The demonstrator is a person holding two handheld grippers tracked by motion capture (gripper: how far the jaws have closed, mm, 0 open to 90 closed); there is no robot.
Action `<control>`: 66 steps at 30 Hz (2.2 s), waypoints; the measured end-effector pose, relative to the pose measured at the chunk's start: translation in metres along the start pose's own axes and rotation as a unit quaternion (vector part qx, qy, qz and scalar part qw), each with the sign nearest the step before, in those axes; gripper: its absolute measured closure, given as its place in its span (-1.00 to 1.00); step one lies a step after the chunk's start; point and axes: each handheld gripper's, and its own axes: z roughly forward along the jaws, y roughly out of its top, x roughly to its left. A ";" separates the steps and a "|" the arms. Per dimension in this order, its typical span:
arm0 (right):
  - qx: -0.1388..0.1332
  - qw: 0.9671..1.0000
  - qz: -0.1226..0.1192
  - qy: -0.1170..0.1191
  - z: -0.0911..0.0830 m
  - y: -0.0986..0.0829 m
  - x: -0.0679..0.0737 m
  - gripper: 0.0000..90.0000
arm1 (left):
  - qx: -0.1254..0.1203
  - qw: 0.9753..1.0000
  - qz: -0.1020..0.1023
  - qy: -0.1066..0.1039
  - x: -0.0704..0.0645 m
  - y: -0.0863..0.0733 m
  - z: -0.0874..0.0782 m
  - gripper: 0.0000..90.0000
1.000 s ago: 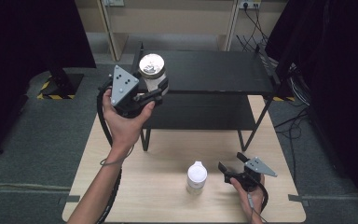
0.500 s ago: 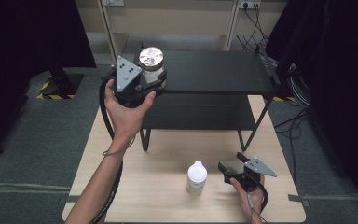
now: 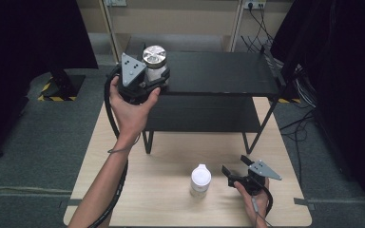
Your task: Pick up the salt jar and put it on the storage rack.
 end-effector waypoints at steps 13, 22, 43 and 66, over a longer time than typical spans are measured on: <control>0.001 1.000 0.000 0.001 0.000 0.000 0.000 -0.90 | 0.011 1.000 -0.015 0.003 0.002 0.003 0.006 -0.32; 0.001 1.000 0.000 0.002 0.000 0.000 0.000 -0.90 | 0.034 0.998 -0.046 -0.006 0.011 0.012 0.013 -0.32; 0.002 1.000 -0.001 0.003 0.001 0.001 0.000 -0.90 | 0.042 0.998 -0.053 -0.009 0.013 0.015 0.017 -0.32; 0.004 1.000 0.000 0.007 0.001 0.001 -0.002 -0.90 | -0.057 0.998 -0.033 -0.014 0.008 -0.018 -0.003 -1.00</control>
